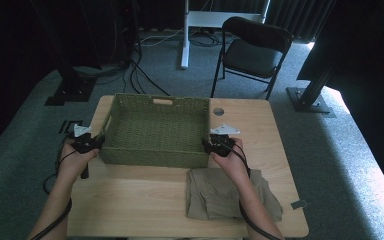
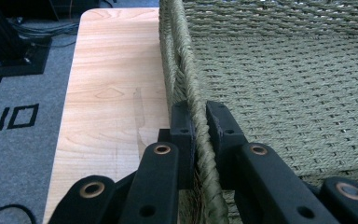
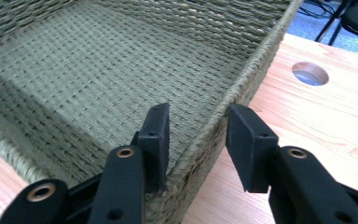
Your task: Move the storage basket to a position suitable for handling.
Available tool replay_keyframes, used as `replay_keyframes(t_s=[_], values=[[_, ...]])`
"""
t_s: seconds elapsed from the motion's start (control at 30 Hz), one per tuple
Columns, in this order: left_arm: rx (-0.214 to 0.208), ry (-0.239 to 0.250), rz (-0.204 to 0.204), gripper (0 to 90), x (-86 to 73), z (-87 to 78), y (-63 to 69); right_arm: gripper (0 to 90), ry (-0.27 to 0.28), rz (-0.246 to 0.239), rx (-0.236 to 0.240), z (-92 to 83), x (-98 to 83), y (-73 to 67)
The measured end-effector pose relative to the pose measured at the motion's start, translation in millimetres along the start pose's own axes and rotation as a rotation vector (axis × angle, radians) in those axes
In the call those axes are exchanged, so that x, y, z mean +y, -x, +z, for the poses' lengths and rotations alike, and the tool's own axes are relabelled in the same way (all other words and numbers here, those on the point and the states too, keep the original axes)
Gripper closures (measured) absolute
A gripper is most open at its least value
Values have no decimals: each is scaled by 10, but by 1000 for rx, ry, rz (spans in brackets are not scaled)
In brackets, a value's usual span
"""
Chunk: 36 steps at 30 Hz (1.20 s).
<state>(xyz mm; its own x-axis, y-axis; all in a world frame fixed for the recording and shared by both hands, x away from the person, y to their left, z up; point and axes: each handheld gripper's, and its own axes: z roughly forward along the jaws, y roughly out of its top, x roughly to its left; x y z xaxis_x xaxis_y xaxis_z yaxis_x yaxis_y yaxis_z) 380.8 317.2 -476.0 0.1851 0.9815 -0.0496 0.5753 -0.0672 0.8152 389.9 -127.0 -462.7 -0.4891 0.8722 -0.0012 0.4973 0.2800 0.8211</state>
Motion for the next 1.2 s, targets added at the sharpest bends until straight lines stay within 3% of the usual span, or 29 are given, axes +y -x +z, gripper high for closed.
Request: replay_keyframes(t_s=[0.53,0.63,0.7,0.73,0.83,0.9,1.03,1.2], values=[[6,6,-13,837,-21,-5,84,657,-11,18,-54,11,22,21],[-14,-4,-14,829,-8,-4,70,658,-6,24,-62,15,23,35],[-47,14,-45,778,20,-10,33,558,3,34,-58,16,21,47],[-55,35,-63,705,35,-10,17,527,10,26,-61,21,25,50],[-42,63,-26,572,124,7,-43,462,26,59,-45,42,70,66],[-53,41,-23,513,198,34,-82,457,37,72,-61,61,135,80],[-48,82,-41,490,351,73,-109,451,53,101,-86,154,274,101],[-40,76,-41,429,411,223,-121,424,46,174,-114,351,375,98]])
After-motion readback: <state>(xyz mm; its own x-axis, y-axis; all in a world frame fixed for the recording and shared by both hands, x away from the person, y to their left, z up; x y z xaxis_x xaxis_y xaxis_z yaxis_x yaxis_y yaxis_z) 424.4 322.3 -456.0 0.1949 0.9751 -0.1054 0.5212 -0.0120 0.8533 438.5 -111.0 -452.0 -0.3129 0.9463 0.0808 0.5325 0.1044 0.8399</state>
